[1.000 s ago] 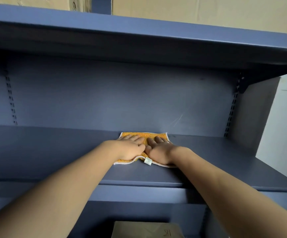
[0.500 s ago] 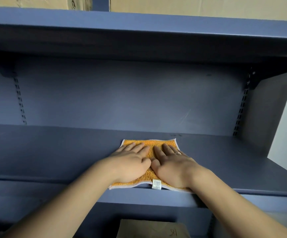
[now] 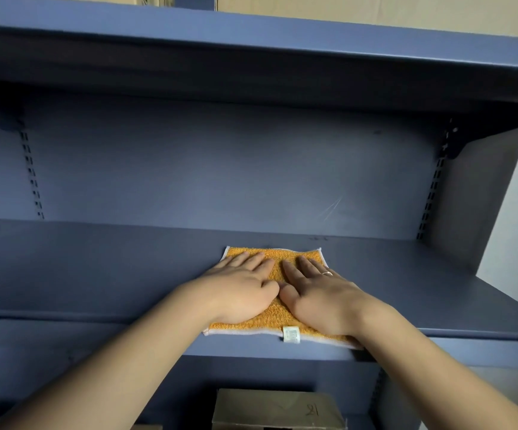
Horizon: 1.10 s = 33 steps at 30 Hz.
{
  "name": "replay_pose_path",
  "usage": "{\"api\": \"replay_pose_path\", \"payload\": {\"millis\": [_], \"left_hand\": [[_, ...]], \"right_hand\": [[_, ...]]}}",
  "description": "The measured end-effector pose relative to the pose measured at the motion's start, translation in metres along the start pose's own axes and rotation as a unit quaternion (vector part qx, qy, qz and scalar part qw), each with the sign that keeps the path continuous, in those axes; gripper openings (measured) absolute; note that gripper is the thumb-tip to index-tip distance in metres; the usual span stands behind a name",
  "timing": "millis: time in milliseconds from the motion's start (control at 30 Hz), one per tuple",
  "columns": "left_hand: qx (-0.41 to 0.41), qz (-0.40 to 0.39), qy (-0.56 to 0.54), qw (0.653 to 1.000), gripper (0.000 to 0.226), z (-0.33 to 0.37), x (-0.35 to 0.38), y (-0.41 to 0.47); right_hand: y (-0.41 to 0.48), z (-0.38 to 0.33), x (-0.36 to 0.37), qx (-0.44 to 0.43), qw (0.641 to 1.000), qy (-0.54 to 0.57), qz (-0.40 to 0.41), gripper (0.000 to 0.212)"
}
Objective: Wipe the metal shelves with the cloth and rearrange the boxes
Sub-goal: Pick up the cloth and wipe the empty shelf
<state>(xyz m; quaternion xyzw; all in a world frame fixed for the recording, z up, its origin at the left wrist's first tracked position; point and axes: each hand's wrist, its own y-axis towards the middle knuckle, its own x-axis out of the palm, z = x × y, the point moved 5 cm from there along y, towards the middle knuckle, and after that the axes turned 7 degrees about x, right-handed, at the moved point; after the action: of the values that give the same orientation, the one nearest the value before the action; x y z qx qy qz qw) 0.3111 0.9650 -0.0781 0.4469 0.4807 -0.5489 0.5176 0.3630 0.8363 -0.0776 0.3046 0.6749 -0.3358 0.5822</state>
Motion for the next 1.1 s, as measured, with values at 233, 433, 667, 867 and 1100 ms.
{"api": "replay_pose_path", "payload": {"millis": [233, 433, 667, 867, 1100], "left_hand": [[0.020, -0.006, -0.001, 1.000, 0.058, -0.011, 0.000, -0.017], [-0.001, -0.004, -0.005, 1.000, 0.058, -0.043, -0.003, -0.039], [-0.005, -0.019, -0.004, 1.000, 0.058, -0.058, -0.005, -0.038], [-0.017, -0.021, 0.011, 1.000, 0.059, -0.073, -0.010, -0.008], [-0.021, -0.032, 0.020, 0.999, 0.058, -0.097, -0.020, 0.038]], "right_hand": [[-0.010, -0.020, 0.001, 0.010, 1.000, -0.012, -0.007, 0.069], [-0.004, -0.058, 0.004, -0.006, 1.000, -0.027, -0.006, 0.070], [0.004, -0.071, 0.002, -0.010, 0.998, -0.051, -0.029, 0.070], [0.037, -0.069, -0.002, -0.001, 0.998, -0.044, -0.040, 0.068], [0.095, -0.060, -0.003, 0.021, 0.999, -0.013, -0.026, 0.067]]}}
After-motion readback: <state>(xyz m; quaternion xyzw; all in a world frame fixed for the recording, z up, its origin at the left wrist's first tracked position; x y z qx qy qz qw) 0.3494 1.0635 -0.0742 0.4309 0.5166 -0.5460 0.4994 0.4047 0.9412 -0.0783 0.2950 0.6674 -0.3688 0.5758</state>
